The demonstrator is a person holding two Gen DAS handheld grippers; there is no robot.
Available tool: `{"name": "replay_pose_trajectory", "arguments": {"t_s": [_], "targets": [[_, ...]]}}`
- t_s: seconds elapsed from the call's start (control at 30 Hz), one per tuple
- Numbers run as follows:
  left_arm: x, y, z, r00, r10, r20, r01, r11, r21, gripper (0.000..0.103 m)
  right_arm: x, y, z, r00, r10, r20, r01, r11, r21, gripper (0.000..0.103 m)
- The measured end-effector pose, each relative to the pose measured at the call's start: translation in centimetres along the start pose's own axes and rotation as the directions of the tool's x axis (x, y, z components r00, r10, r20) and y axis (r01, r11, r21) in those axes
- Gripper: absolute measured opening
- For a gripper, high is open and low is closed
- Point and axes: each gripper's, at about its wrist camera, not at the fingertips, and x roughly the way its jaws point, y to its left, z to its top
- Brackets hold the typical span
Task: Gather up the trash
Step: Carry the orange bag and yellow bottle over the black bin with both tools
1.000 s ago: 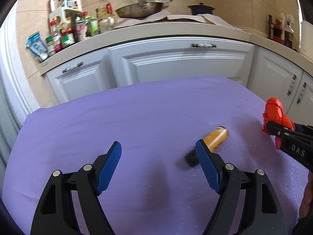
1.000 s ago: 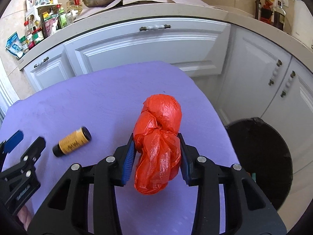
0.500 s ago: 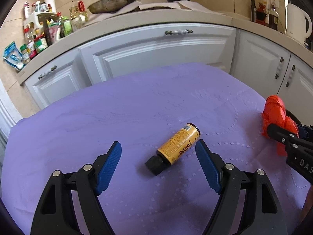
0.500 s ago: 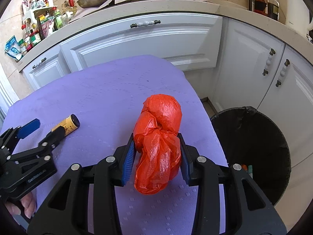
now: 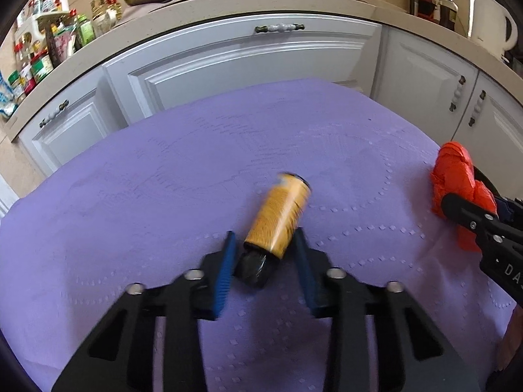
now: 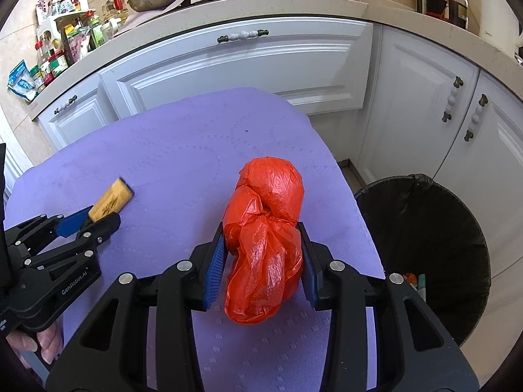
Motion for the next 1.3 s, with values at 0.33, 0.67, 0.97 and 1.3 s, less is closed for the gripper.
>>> {"name": "replay_pose_trajectory", "arguments": {"t_s": [0.33,0.67,0.97,1.3], "targets": [[0.0,0.5,0.2,1.0,0.021,0.004,-0.021,1.0,-0.008,0.025,0.0,0.1,0.0,1.0,-0.002,0.002,0.002,1.0,-0.001,0.039],[-0.9,1.4,-0.3,0.999,0.044,0.025,-0.043,0.998,-0.045,0.025,-0.4,0.2,-0.3,1.0,-0.008,0.01,0.008,1.0,-0.001,0.039],[-2.2,1.9,-0.9,0.995,0.078,0.055,-0.074,0.995,-0.071,0.025,-1.9,0.3,-0.4,0.999,-0.017,0.039,0.017,1.0,-0.002,0.039],[-5.9,1.4,-1.3,0.987,0.098,0.129,-0.086,0.992,-0.095,0.025,-5.4,-0.2,-0.6,0.994,-0.036,0.107,0.036,0.999,0.001,0.039]]}}
